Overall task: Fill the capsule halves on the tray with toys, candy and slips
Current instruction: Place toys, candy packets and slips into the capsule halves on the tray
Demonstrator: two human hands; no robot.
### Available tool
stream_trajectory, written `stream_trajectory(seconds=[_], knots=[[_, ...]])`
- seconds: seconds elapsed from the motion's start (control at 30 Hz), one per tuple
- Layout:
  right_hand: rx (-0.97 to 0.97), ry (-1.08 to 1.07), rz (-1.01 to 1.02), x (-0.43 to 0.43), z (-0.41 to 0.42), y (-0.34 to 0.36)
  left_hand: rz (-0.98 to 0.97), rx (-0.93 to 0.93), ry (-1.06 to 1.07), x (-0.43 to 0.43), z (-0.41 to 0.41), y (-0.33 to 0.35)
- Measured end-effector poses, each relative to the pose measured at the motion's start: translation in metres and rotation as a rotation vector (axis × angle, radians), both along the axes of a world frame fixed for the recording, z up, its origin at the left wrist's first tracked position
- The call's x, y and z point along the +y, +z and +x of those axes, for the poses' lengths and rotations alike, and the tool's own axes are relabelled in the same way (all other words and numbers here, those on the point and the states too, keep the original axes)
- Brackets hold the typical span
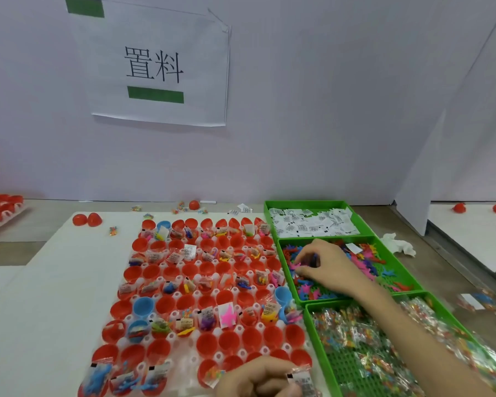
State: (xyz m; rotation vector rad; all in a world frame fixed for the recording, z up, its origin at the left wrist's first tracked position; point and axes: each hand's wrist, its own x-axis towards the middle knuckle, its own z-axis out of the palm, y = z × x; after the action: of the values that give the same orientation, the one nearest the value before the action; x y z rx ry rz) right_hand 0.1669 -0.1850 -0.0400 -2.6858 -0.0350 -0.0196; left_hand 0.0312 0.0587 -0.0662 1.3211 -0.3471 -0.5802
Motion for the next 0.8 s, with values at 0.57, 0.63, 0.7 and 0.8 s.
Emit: stream_trajectory(seconds=[0.57, 0.63, 0.7, 0.8], knots=[[-0.256, -0.030, 0.423, -0.008, -0.061, 0.023, -0.130, -0.040, 0.096, -0.007, -0.009, 0.005], [-0.226, 0.050, 0.500, 0.002, -0.069, 0.030, -0.126, -0.081, 0.131, -0.006, -0.009, 0.007], [-0.172, 0.159, 0.539, 0.012, -0.076, 0.039, -0.126, -0.117, 0.180, -0.005, -0.011, 0.009], [-0.104, 0.327, 0.585, 0.027, -0.087, 0.050, -0.123, -0.159, 0.298, -0.005, -0.014, 0.007]])
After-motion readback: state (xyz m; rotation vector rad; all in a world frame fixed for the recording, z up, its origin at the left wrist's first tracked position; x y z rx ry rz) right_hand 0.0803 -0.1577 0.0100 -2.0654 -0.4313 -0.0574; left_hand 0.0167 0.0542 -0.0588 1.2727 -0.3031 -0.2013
